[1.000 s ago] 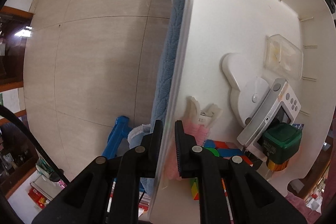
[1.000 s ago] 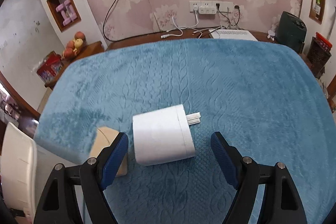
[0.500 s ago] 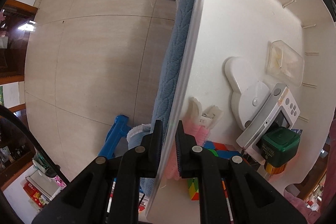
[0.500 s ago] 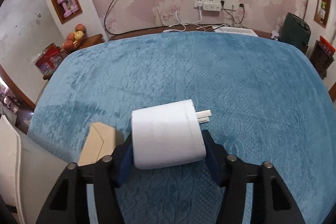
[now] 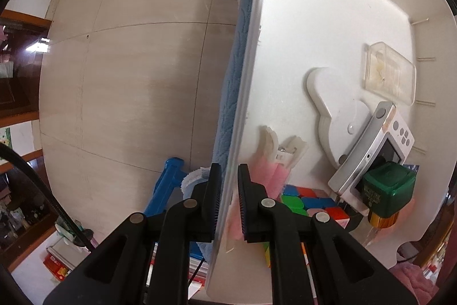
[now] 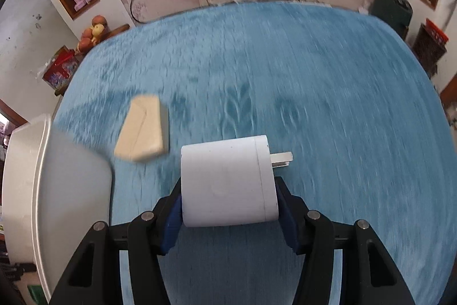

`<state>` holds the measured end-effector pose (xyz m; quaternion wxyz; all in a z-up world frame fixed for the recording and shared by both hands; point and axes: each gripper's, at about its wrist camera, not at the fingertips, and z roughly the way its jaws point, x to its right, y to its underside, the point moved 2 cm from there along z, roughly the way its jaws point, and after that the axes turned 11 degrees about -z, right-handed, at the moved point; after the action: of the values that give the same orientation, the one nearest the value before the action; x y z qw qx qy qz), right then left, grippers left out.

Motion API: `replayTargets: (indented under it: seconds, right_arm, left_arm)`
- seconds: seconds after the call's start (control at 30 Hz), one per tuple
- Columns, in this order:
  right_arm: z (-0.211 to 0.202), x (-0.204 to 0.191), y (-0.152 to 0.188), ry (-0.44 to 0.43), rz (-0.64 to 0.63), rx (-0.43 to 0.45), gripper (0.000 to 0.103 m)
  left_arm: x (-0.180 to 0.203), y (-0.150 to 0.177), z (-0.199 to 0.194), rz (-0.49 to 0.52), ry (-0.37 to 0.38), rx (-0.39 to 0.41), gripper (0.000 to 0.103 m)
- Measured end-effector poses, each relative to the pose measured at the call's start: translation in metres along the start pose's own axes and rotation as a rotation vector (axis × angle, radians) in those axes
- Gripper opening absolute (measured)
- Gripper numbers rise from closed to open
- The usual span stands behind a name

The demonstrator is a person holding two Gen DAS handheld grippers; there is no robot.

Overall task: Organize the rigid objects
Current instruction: 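Carry the white charger cube into the tray and release it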

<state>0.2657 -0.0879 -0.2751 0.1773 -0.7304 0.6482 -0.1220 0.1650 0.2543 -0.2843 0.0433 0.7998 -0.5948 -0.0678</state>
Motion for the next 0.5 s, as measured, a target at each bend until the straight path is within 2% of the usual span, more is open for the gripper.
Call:
replayTargets:
  seconds: [0.17, 0.37, 0.5]
  right_arm:
    - [-0.015, -0.002, 0.031, -0.022, 0.054, -0.08, 0.058]
    - [-0.029, 0.0, 0.058, -0.071, 0.19, -0.163, 0.058]
    - [-0.042, 0.001, 0.078, -0.186, 0.337, -0.182, 0.057]
  left_arm:
    - [0.002, 0.004, -0.001, 0.013, -0.015, -0.004, 0.011]
    - [0.004, 0.008, -0.001, 0.022, -0.015, -0.011, 0.011]
    - [0.003, 0.009, -0.002, 0.032, -0.014, -0.014, 0.011]
